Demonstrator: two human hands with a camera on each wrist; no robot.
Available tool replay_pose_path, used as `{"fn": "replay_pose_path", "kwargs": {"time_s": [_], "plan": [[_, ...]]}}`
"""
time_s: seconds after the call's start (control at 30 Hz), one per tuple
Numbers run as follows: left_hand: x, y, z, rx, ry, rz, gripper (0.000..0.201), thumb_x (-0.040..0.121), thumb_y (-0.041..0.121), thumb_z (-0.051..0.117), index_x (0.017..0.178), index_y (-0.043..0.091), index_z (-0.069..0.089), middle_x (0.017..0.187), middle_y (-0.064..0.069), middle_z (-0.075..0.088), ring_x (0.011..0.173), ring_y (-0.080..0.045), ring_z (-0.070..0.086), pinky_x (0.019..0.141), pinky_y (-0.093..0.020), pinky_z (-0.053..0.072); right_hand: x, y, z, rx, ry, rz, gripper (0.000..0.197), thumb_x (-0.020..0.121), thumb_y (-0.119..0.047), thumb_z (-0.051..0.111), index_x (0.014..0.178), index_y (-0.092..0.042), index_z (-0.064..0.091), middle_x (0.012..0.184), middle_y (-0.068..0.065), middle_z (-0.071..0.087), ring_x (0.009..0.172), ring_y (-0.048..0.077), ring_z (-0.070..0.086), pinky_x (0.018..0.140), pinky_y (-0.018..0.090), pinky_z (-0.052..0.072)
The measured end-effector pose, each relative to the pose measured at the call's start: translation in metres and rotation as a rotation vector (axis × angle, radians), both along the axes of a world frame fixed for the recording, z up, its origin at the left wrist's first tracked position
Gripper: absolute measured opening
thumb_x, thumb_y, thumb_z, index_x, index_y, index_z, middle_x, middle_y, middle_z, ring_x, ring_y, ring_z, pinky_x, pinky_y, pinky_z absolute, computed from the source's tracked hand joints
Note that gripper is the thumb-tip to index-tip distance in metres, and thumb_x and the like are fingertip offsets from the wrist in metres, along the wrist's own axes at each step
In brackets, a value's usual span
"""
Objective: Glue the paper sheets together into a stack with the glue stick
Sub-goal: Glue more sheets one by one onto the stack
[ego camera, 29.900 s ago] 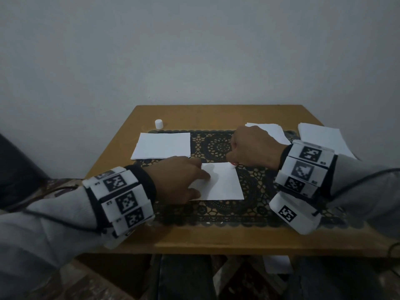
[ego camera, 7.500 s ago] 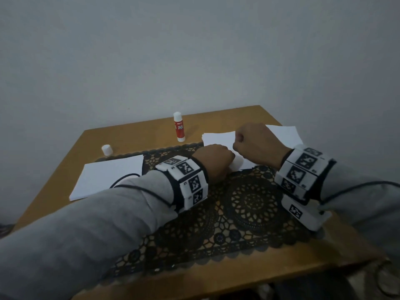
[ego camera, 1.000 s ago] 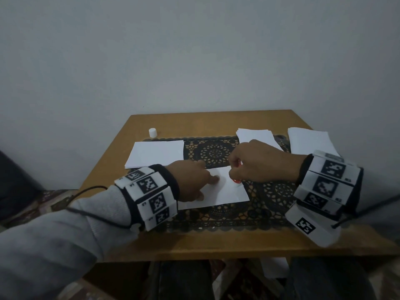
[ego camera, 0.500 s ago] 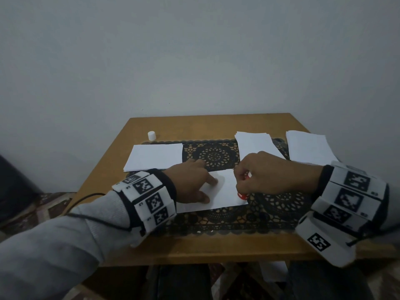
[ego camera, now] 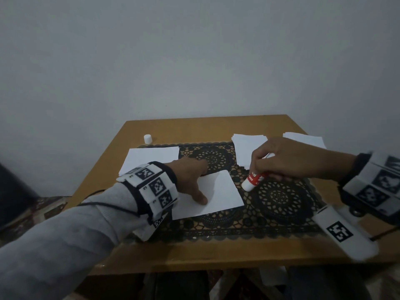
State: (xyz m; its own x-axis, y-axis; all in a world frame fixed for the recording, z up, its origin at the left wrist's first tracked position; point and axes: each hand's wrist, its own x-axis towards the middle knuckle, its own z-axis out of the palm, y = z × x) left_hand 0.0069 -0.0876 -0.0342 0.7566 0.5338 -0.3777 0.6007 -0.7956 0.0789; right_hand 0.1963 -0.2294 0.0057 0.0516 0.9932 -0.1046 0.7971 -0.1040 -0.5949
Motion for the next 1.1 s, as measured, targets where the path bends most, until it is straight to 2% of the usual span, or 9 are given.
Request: {"fn": "replay_pose_path", "kwargs": {"time_s": [0.13, 0.27, 0.43, 0.57, 0.63, 0.7, 0.83, 0.9, 1.1], "plan": [[-0.002, 0.001, 0.0, -0.073, -0.065, 0.038, 0.058, 0.073, 0.041, 0.079, 0.115, 0.017, 0.046, 0.102, 0.002, 0.052, 0.092, -0.018, 0.05, 0.073, -0.029, 0.041, 0.002, -0.001, -0.005, 0.077, 0.019, -0.05, 0.023, 0.089, -0.026, 0.059, 0.069, -0.019, 0.071, 0.05, 0.001, 0.056, 0.046, 0.014, 0.048, 0.052, 0.03, 0.041], [-0.006, 0.005, 0.0, -0.097, -0.213, 0.059, 0.034, 0.08, 0.026, 0.074, 0.098, 0.019, 0.045, 0.083, 0.009, 0.046, 0.081, -0.016, 0.045, 0.059, -0.023, 0.035, 0.002, 0.001, -0.006, 0.121, 0.046, -0.061, 0.023, 0.088, -0.028, 0.06, 0.069, -0.023, 0.07, 0.049, -0.001, 0.056, 0.043, 0.013, 0.048, 0.052, 0.03, 0.043], [-0.021, 0.008, 0.009, -0.225, -0.433, 0.084, 0.055, 0.082, 0.01, 0.07, 0.127, 0.027, 0.042, 0.088, 0.007, 0.054, 0.076, -0.01, 0.053, 0.065, -0.023, 0.046, -0.001, 0.004, -0.006, 0.157, 0.08, -0.089, 0.017, 0.09, -0.03, 0.06, 0.079, -0.024, 0.072, 0.053, 0.0, 0.058, 0.043, 0.011, 0.049, 0.043, 0.023, 0.04], [-0.029, 0.01, 0.01, -0.269, -0.456, 0.113, 0.033, 0.081, 0.012, 0.071, 0.11, 0.028, 0.067, 0.104, 0.003, 0.062, 0.095, -0.018, 0.059, 0.085, -0.03, 0.049, -0.005, 0.011, -0.013, 0.211, 0.095, -0.107, 0.02, 0.092, -0.036, 0.058, 0.081, -0.026, 0.072, 0.054, -0.003, 0.06, 0.044, 0.008, 0.05, 0.046, 0.024, 0.041], [-0.029, 0.009, 0.003, -0.237, -0.513, 0.237, 0.028, 0.081, 0.018, 0.072, 0.108, 0.024, 0.066, 0.112, 0.001, 0.058, 0.103, -0.018, 0.056, 0.085, -0.026, 0.044, -0.006, 0.016, -0.016, 0.239, 0.059, -0.119, 0.019, 0.091, -0.035, 0.059, 0.081, -0.027, 0.073, 0.056, -0.008, 0.062, 0.045, 0.002, 0.051, 0.052, 0.026, 0.042], [-0.03, 0.007, -0.005, -0.177, -0.554, 0.359, 0.036, 0.081, 0.023, 0.073, 0.114, 0.019, 0.062, 0.12, 0.0, 0.053, 0.109, -0.017, 0.05, 0.087, -0.024, 0.039, -0.008, 0.022, -0.017, 0.279, 0.007, -0.142, 0.016, 0.091, -0.032, 0.06, 0.083, -0.026, 0.073, 0.061, -0.016, 0.061, 0.052, -0.004, 0.053, 0.057, 0.024, 0.039], [-0.032, 0.001, -0.015, -0.134, -0.386, 0.34, 0.05, 0.082, 0.032, 0.072, 0.126, 0.023, 0.05, 0.134, 0.0, 0.047, 0.112, -0.016, 0.046, 0.089, -0.024, 0.038, -0.015, 0.036, -0.019, 0.291, -0.105, -0.148, 0.015, 0.09, -0.029, 0.061, 0.088, -0.022, 0.073, 0.081, -0.014, 0.064, 0.072, 0.002, 0.054, 0.059, 0.02, 0.037], [-0.032, -0.002, -0.014, -0.134, -0.325, 0.313, 0.053, 0.081, 0.035, 0.072, 0.127, 0.025, 0.047, 0.135, 0.0, 0.047, 0.115, -0.018, 0.047, 0.088, -0.024, 0.038, -0.018, 0.044, -0.023, 0.277, -0.146, -0.121, 0.017, 0.092, -0.03, 0.059, 0.091, -0.02, 0.074, 0.085, -0.016, 0.063, 0.074, 0.0, 0.053, 0.057, 0.016, 0.033], [-0.027, -0.005, -0.011, -0.111, -0.262, 0.303, 0.055, 0.081, 0.036, 0.073, 0.127, 0.023, 0.046, 0.132, -0.002, 0.049, 0.103, -0.014, 0.045, 0.081, -0.023, 0.035, -0.029, 0.068, -0.036, 0.219, -0.249, -0.07, 0.02, 0.092, -0.029, 0.059, 0.097, -0.016, 0.073, 0.096, -0.006, 0.062, 0.069, 0.005, 0.053, 0.055, 0.018, 0.034]]}}
